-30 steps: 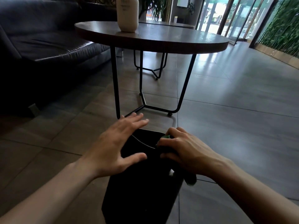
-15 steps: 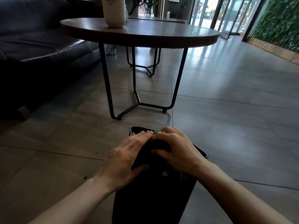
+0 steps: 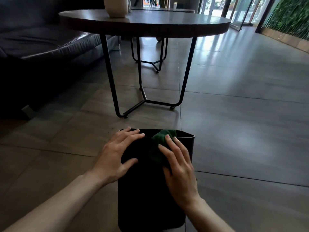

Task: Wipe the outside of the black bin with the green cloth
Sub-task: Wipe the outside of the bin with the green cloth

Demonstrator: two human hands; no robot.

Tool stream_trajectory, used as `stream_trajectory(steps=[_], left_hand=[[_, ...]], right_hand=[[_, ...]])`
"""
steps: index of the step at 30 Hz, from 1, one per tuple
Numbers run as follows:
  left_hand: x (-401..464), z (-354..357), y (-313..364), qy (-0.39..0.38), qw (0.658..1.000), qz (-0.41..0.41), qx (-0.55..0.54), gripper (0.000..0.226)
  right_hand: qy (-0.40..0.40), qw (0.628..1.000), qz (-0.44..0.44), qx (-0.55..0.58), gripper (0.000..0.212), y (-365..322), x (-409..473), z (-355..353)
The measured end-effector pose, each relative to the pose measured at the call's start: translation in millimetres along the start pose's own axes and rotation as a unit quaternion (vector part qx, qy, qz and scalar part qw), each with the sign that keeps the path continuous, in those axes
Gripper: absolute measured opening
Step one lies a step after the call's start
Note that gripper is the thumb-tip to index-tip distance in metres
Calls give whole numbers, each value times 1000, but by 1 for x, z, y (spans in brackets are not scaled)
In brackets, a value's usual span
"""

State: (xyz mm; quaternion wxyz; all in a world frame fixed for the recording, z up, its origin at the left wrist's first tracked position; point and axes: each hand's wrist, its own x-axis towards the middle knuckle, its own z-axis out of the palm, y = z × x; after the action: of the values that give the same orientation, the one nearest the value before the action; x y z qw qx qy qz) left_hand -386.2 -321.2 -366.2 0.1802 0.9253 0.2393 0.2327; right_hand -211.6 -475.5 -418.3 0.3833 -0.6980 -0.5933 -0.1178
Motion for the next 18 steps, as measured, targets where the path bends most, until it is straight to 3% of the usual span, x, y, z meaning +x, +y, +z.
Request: stream_trajectory(steps=[2,5,9,13,18], left_hand=[[-3,-3,-7,-6,1000,-21,-11,82],[-7,-7,-13,-13,999,-37,-13,84],[-10,-6,-12,-16,999,-27,-20,83],[-11,-2,-6,-3,999,-23,-35,72],[-10,2,-5,2,998,-37,-45,68]], right_hand=[[-25,999,-24,-28,58,-7,-14,13],[-70,986,-138,-69,49,-12,-39,29],[-121,932,-319,-124,27,-14,-68,38],[-71,934,-312,-159,24,-9,-61,32],[-33,965,-220,-136,27,-4,-38,12]])
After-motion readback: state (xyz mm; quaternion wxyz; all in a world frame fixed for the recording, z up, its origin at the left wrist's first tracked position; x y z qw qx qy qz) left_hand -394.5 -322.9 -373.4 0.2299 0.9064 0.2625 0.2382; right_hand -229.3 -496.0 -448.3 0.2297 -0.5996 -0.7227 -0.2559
